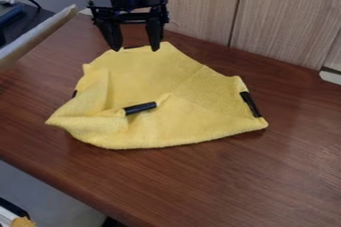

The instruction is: Unfold the cloth from centre to bottom right

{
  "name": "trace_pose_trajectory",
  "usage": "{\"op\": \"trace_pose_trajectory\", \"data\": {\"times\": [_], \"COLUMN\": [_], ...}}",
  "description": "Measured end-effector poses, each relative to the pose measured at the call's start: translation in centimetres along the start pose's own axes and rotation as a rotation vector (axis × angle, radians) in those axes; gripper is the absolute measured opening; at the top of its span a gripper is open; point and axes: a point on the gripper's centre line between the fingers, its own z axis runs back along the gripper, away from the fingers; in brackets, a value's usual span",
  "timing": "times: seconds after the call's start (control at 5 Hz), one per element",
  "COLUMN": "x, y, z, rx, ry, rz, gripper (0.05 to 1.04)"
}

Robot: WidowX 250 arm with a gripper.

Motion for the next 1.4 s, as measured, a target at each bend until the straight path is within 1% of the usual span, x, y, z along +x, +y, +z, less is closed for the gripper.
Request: {"op": "trace_pose_trajectory", "data": {"times": [0.2, 0.4, 0.6, 0.8, 1.0, 1.2, 1.4], "x": [-0.2, -0.9, -1.9, -3.2, -4.4, -5.3, -5.9], "y": [0.0, -0.5, -0.7, -0.3, 0.2, 0.3, -0.2], "z": [-0.8, -1.2, -1.1, -2.1, -3.1, -4.0, -5.8], "rx": [-0.004, -0.046, -0.065, -0.058, -0.005, 0.058, 0.114], "ry": [0.024, 0.048, 0.108, 0.169, 0.202, 0.225, 0.272], "rz": [-0.004, -0.178, -0.345, -0.442, -0.489, -0.525, -0.557], "gripper": [0.999, 0.999, 0.999, 0.999, 0.999, 0.999, 0.999]}}
